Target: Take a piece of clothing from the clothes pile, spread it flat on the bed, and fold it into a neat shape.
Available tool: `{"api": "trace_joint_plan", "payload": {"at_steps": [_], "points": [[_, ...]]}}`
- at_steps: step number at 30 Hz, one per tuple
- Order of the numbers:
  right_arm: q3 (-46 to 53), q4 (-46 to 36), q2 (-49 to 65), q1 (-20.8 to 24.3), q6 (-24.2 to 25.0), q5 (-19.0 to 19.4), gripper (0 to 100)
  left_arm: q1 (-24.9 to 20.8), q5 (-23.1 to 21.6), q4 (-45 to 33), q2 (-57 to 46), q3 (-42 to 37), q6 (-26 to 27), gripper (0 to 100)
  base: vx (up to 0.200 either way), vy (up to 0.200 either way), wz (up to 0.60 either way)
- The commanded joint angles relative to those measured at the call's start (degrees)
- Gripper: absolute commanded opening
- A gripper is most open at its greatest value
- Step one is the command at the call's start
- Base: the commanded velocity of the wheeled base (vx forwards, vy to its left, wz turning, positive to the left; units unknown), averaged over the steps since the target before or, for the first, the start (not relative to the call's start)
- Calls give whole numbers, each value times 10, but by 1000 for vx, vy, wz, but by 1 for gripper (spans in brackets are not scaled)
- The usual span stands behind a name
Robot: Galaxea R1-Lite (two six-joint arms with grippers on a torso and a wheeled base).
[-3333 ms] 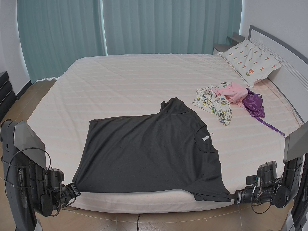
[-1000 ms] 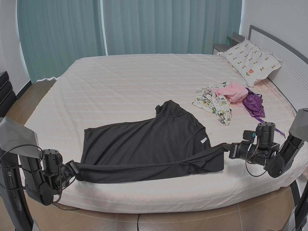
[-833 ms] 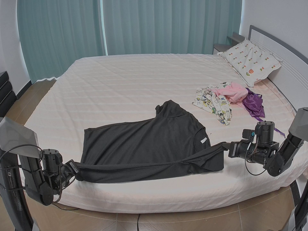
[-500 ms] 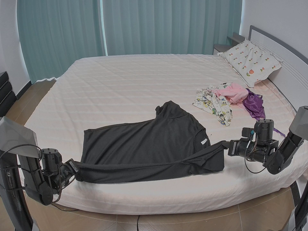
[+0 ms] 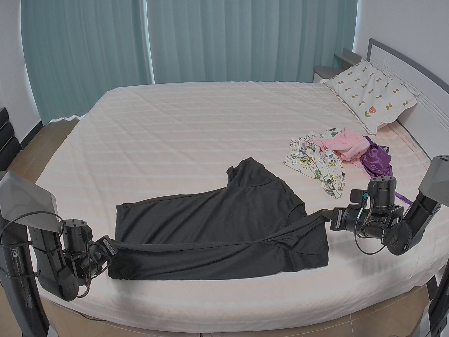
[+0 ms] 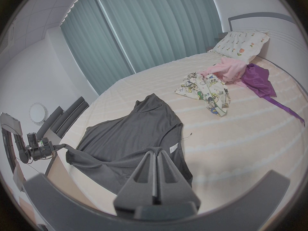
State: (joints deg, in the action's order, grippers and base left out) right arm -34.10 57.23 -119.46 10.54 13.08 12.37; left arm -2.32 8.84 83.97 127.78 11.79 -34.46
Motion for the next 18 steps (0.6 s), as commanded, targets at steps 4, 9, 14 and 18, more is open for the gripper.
{"api": "trace_joint_plan", "payload": {"at_steps": [4, 9, 14, 18], "points": [[-5, 0, -25, 9, 1, 0, 0, -1, 2, 1, 18, -2, 0, 0, 0, 0, 0], [-23, -2, -41, 14, 15, -1, 0, 0, 3, 0, 27, 5, 2, 0, 0, 0, 0], [-45, -3, -63, 13, 19, -2, 0, 1, 5, 1, 54, 29, 4, 0, 0, 0, 0], [-56, -3, -83, 13, 19, -4, 0, 1, 5, 0, 77, 52, 4, 0, 0, 0, 0]]}}
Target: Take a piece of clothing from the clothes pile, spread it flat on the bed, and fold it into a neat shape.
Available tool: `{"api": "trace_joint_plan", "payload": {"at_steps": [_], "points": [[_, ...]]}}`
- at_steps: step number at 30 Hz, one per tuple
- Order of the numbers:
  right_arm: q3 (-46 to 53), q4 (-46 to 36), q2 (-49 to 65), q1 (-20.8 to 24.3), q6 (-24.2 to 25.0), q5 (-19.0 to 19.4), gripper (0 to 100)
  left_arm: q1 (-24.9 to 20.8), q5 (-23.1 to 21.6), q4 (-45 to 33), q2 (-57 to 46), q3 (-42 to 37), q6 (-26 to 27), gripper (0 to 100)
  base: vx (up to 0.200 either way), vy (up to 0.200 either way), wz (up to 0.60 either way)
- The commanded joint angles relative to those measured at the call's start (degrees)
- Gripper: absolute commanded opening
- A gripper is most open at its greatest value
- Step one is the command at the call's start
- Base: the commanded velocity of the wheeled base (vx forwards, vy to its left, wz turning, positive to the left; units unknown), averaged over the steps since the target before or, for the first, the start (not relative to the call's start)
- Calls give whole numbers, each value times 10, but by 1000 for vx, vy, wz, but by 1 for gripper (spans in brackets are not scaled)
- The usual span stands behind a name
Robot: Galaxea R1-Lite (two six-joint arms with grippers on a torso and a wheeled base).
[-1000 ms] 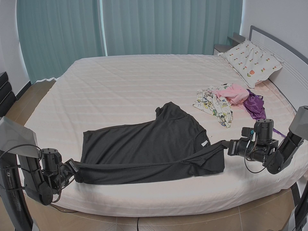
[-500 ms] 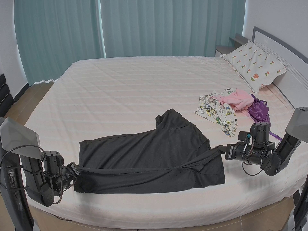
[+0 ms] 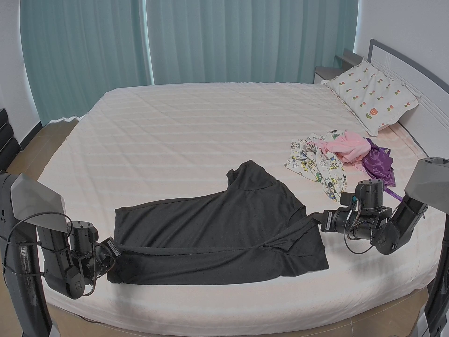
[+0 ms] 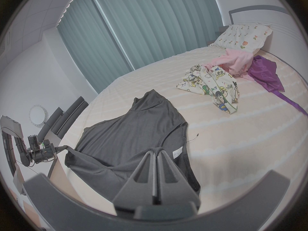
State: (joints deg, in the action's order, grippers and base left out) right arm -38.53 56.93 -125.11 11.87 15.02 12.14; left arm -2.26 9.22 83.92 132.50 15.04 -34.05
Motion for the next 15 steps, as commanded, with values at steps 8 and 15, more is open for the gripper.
{"api": "trace_joint_plan", "payload": {"at_steps": [8, 15], "points": [[-55, 7, -58, 1, 52, -12, 0, 5, 2, 0, 72, 63, -1, 0, 0, 0, 0], [-73, 8, -58, 1, 71, -12, 0, 25, 3, 0, 93, 86, -1, 0, 0, 0, 0]]}}
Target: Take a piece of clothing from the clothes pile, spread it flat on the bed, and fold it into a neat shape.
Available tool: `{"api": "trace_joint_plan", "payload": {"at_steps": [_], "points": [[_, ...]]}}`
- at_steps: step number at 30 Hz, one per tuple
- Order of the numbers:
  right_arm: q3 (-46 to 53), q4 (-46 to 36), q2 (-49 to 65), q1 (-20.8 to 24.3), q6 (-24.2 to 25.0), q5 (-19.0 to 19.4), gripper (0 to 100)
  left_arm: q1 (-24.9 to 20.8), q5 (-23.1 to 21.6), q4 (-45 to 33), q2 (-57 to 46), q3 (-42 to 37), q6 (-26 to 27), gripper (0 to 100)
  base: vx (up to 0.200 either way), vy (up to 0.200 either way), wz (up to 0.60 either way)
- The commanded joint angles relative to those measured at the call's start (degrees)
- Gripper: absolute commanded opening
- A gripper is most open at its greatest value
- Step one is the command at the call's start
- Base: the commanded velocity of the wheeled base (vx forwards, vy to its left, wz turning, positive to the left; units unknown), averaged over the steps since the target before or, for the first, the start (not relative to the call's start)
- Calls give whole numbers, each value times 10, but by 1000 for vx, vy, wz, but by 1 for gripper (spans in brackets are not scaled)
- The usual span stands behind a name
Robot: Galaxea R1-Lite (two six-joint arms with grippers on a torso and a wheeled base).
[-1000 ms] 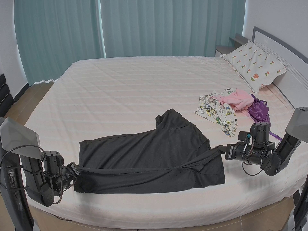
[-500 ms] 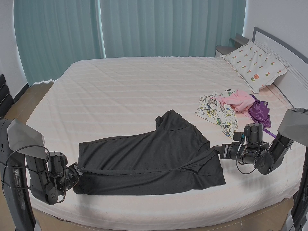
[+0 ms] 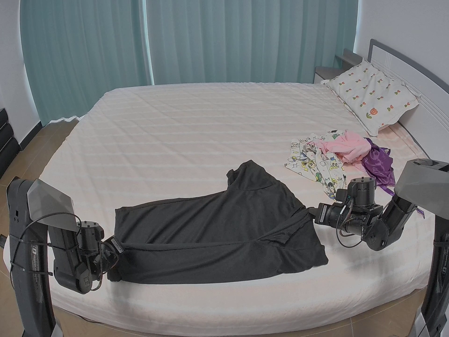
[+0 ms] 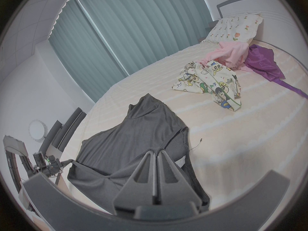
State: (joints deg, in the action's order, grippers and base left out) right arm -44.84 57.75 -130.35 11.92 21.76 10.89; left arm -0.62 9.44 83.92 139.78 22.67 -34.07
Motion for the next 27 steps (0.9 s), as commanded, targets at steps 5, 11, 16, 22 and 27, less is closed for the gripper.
{"api": "trace_joint_plan", "payload": {"at_steps": [5, 11, 16, 22, 27], "points": [[-14, 0, -7, 2, 32, 0, 0, 11, 1, 1, 30, 13, -2, 0, 0, 0, 0], [-23, 5, -18, 3, 36, -1, 0, 11, 0, 1, 32, 30, -3, 0, 0, 0, 0], [-21, 9, -18, 2, 36, -3, 0, 10, -3, 1, 27, 33, -6, 100, 0, 0, 0], [-7, 9, -10, 4, 51, -3, 0, 11, 1, 1, 30, 41, -27, 100, 0, 0, 0], [29, 0, 16, 5, 52, 4, 0, 22, 0, 1, 28, 40, -35, 100, 0, 0, 0]]}}
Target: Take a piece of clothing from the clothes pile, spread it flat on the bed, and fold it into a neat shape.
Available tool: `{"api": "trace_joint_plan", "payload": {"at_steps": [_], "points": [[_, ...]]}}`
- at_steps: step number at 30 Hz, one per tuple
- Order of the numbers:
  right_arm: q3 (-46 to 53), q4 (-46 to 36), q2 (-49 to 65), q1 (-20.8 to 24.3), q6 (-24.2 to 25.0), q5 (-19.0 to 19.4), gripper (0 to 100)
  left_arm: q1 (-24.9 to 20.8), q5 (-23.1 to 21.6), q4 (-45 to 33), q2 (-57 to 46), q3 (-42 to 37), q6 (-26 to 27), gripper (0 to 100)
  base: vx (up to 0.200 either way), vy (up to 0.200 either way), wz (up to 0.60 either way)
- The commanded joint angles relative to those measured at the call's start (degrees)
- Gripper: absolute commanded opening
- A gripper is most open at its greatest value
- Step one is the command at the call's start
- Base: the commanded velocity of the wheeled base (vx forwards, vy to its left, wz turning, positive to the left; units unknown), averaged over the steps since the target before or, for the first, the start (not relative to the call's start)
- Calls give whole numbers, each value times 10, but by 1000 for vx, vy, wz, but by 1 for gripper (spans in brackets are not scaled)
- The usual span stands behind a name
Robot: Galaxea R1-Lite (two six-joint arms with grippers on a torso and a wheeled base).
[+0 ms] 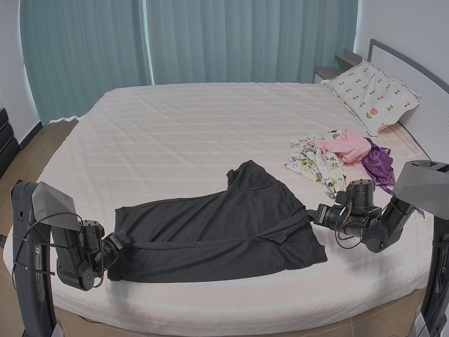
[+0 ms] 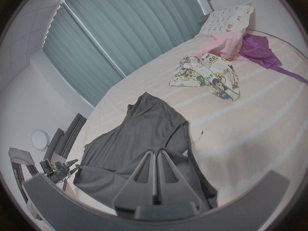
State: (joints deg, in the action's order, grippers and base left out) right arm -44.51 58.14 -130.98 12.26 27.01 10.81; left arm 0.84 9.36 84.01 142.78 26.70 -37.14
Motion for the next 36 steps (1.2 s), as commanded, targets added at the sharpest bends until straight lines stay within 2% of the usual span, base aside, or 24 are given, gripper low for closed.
{"api": "trace_joint_plan", "payload": {"at_steps": [1, 8, 19, 23, 31, 32, 36], "points": [[43, -5, 36, 2, 0, 9, 0, 12, 0, 0, -7, -2, -14, 100, 0, 0, 0], [116, -32, 92, 7, -2, 38, 0, 21, -7, 0, -39, -29, -35, 100, 0, 0, 0], [144, -78, 139, 8, 0, 42, 0, 21, -7, 0, -39, -35, -35, 100, 0, 0, 0], [152, -121, 165, 10, 0, 62, 0, 21, -7, 0, -38, -36, -35, 100, 0, 0, 0], [152, -132, 129, 10, -8, 63, 0, 21, -8, 0, -39, -43, -35, 100, 0, 0, 0], [151, -135, 114, 10, -15, 60, 100, 21, -8, 0, -39, -44, -35, 100, 0, 0, 0], [149, -144, 89, 4, -46, 52, 100, 21, -7, 0, -41, -45, -36, 100, 0, 0, 0]]}}
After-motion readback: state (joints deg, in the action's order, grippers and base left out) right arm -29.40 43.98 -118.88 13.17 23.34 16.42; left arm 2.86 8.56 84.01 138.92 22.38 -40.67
